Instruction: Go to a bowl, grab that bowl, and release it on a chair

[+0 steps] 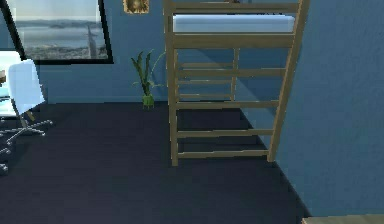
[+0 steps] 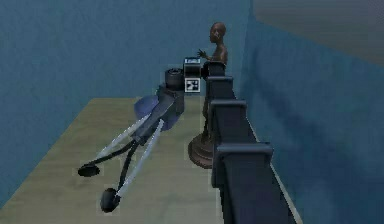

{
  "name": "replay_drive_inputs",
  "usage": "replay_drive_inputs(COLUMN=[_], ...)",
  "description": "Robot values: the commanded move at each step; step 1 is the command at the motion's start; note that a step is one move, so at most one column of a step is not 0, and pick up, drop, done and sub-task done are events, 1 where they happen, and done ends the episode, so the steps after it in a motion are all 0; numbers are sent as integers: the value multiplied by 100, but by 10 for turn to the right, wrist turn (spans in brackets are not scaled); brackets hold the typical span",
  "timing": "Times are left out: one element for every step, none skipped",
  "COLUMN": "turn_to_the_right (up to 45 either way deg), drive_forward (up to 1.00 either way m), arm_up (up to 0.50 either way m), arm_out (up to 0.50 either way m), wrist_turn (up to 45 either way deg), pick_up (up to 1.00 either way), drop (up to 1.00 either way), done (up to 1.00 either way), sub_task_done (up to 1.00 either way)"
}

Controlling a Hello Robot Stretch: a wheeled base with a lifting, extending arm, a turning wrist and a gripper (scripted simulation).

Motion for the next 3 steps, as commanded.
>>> replay_drive_inputs(turn_to_the_right=[0,0,0], drive_forward=[0,0,0], arm_up=[0,0,0], arm_out=[0,0,0], wrist_turn=[450,450,270], pick_up=[0,0,0], drop=[0,0,0], done=[0,0,0], sub_task_done=[0,0,0])
